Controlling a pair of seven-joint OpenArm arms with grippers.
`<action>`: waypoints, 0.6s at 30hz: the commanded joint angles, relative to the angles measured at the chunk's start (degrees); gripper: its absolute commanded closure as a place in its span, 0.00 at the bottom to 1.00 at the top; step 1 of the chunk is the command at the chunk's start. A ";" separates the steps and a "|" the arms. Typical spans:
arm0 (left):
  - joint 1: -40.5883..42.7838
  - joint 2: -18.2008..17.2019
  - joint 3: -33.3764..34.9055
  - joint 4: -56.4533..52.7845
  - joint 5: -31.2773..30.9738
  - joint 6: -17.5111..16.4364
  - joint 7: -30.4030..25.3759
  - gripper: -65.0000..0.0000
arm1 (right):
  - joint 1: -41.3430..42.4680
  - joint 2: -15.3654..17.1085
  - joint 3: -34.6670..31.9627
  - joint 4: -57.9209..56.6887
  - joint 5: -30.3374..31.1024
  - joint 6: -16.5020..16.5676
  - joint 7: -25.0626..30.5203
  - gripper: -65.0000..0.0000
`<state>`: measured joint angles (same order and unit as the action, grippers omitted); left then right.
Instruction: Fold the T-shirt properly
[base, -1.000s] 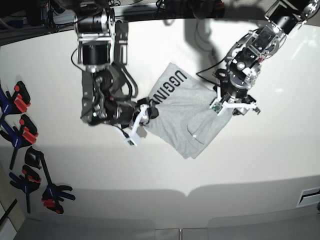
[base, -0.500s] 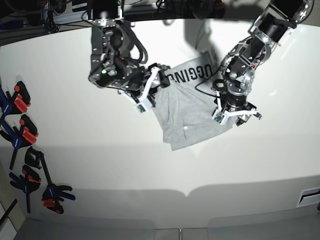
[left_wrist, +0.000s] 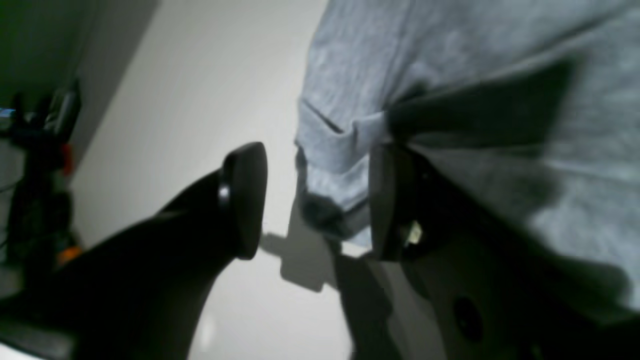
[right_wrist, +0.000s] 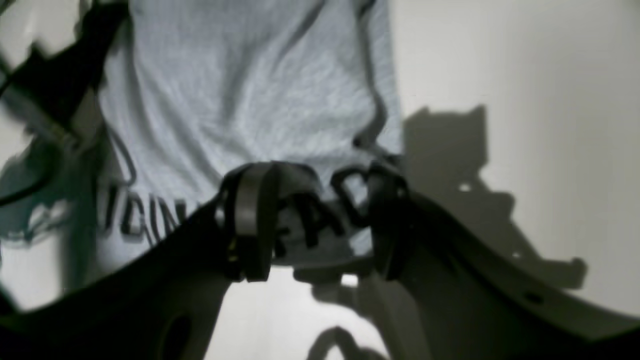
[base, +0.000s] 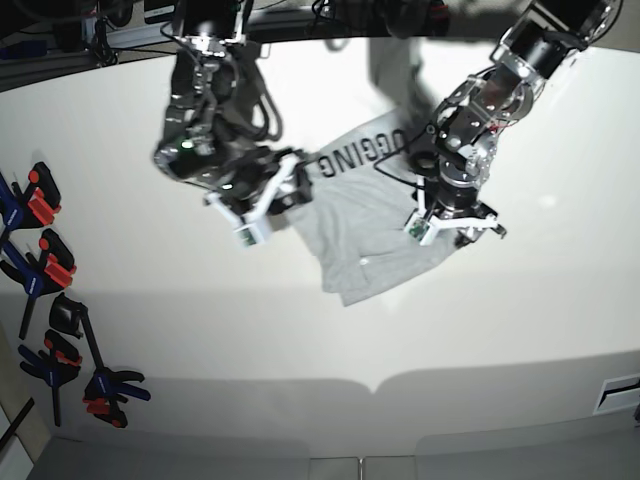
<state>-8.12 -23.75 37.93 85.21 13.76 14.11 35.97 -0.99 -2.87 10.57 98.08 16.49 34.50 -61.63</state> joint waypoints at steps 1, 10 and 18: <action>-1.44 -0.90 -0.39 3.02 0.70 0.52 -1.42 0.53 | 0.94 0.00 1.09 2.38 1.99 0.02 0.24 0.58; 0.50 -8.00 -0.39 20.92 0.76 13.92 4.17 0.53 | -3.02 4.20 13.64 13.62 10.01 0.35 -4.76 0.58; 17.20 -14.53 -1.25 39.76 3.37 19.10 8.20 0.53 | -18.97 8.83 25.00 19.52 17.86 3.43 -7.10 0.58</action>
<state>9.67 -37.87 37.30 123.92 15.22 31.88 46.30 -19.97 5.54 35.62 116.44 33.12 37.50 -69.69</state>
